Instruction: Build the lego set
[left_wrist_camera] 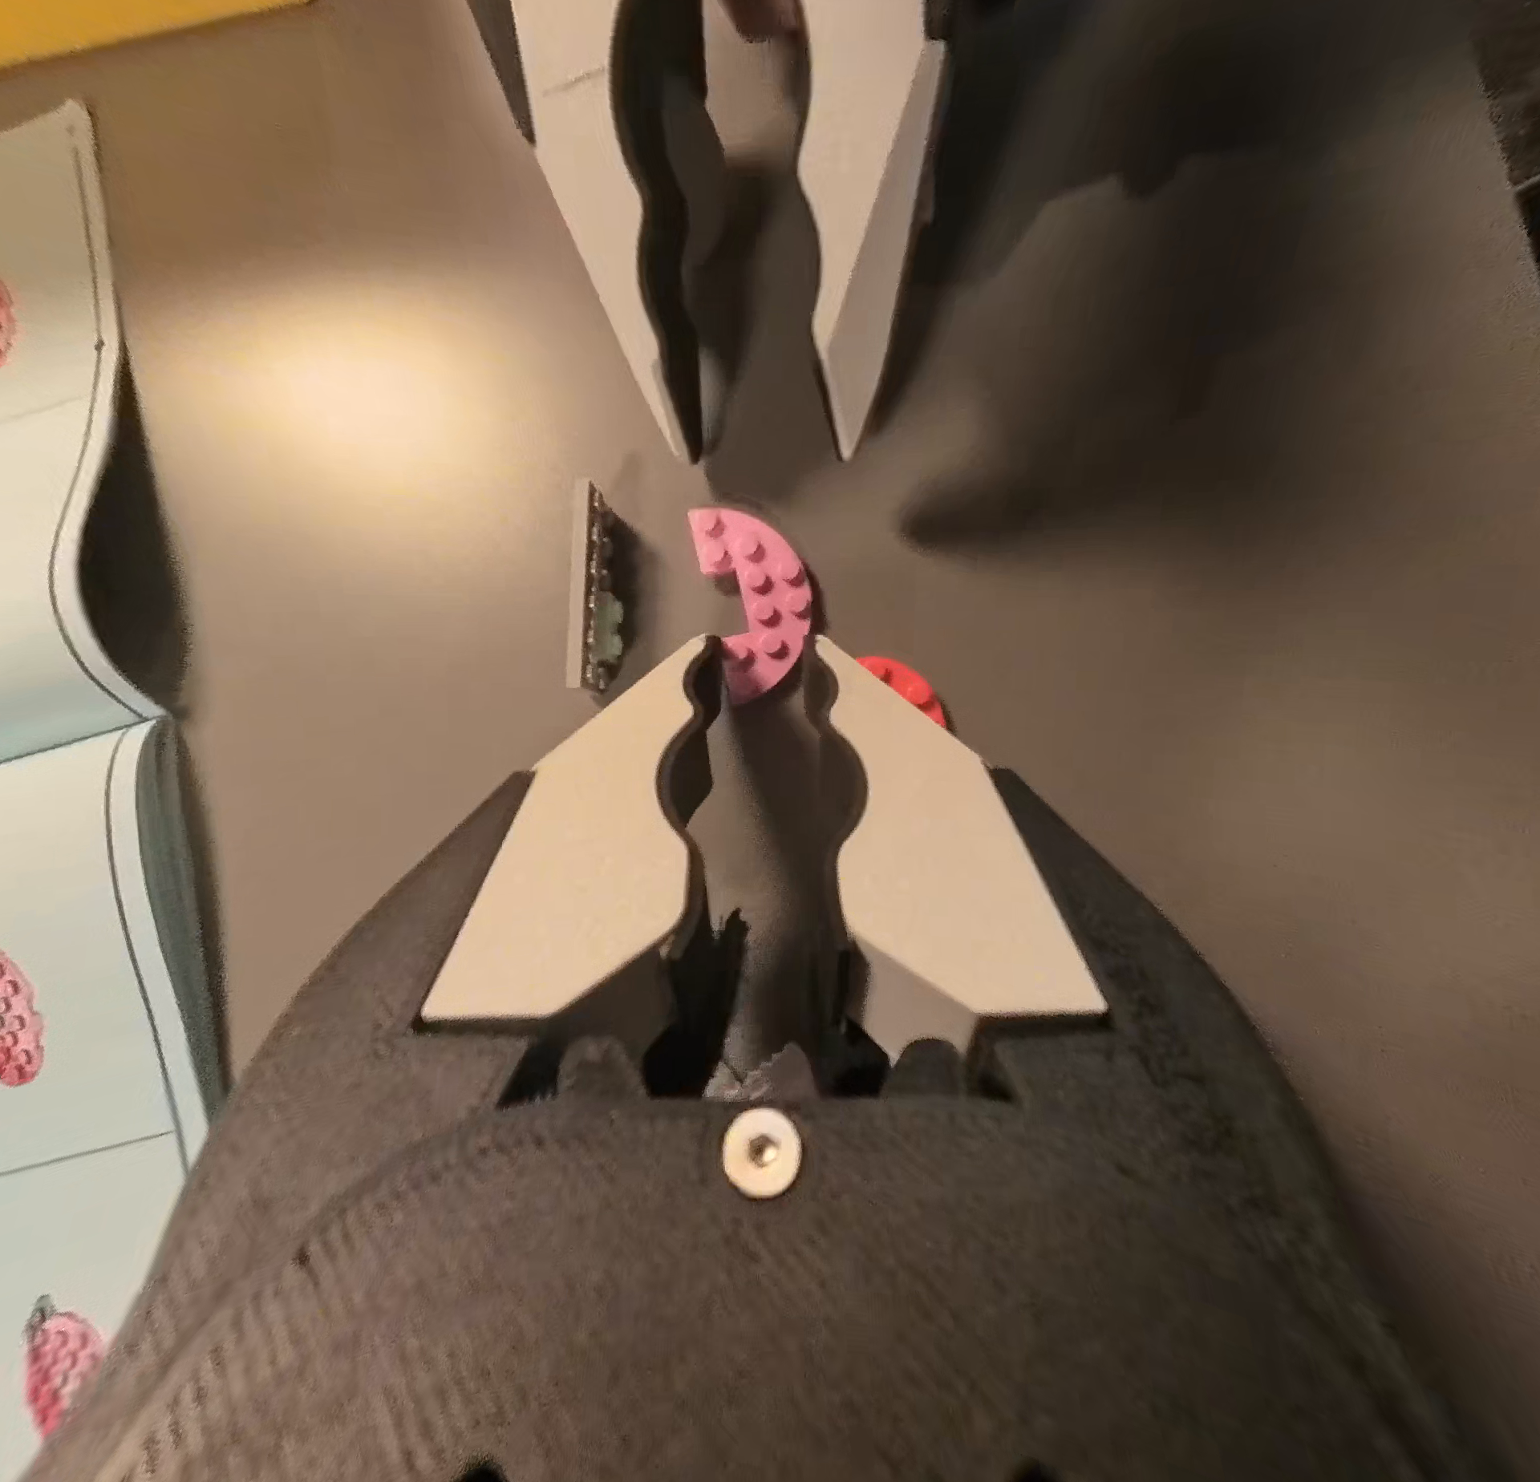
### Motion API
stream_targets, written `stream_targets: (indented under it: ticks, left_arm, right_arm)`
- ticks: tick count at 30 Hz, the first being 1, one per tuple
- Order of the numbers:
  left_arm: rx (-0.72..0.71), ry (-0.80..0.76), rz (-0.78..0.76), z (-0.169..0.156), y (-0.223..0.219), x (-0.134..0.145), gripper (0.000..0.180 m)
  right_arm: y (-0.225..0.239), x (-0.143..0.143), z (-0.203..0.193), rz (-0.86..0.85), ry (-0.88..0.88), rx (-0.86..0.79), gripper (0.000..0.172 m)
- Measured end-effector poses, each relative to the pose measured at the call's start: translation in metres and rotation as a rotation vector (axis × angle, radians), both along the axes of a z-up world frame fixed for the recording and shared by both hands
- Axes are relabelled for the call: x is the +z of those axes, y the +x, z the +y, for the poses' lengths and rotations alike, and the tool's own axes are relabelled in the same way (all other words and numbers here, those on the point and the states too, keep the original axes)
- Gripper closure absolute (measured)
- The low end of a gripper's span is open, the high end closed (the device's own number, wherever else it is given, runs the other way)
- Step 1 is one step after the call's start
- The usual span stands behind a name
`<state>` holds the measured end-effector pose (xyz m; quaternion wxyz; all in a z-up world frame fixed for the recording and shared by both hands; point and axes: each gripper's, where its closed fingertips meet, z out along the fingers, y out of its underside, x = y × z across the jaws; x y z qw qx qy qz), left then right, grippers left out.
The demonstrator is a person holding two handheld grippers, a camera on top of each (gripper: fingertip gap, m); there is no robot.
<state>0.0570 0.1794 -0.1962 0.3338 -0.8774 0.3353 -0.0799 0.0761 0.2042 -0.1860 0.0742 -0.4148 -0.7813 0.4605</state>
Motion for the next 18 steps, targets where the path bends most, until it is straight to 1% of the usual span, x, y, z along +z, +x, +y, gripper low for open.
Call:
stream_targets:
  ticks: [4,6,8,10,12,15,16,17,18]
  left_arm:
    - [-0.039,0.107,0.085,0.0,-0.001,0.002,0.162]
    - [-0.061,0.16,0.136,-0.001,-0.001,0.003,0.162]
    - [-0.084,0.211,0.196,-0.001,-0.002,0.004,0.162]
    - [-0.1,0.267,0.26,-0.001,-0.005,0.006,0.162]
    - [-0.123,0.323,0.313,-0.002,-0.005,0.009,0.162]
    - [-0.141,0.396,0.341,-0.002,-0.003,0.016,0.162]
    - [-0.136,0.415,0.342,-0.002,-0.003,0.019,0.162]
    - [-0.132,0.431,0.338,-0.002,-0.003,0.022,0.162]
    - [-0.128,0.438,0.332,-0.002,-0.003,0.024,0.162]
  right_arm:
    - [-0.015,0.003,0.009,0.02,-0.012,-0.114,0.133]
    - [-0.023,0.008,0.014,0.062,-0.012,-0.152,0.132]
    - [-0.026,0.016,0.015,0.119,-0.006,-0.153,0.134]
    - [-0.022,0.027,0.005,0.15,-0.042,-0.114,0.141]
    - [-0.023,0.03,0.0,0.121,-0.086,-0.117,0.14]
    - [-0.023,0.02,-0.006,0.039,-0.117,-0.117,0.14]
    - [-0.023,0.016,-0.008,0.015,-0.116,-0.107,0.144]
    - [-0.022,0.015,-0.011,0.011,-0.12,-0.094,0.156]
    - [-0.022,0.015,-0.013,0.016,-0.13,-0.085,0.16]
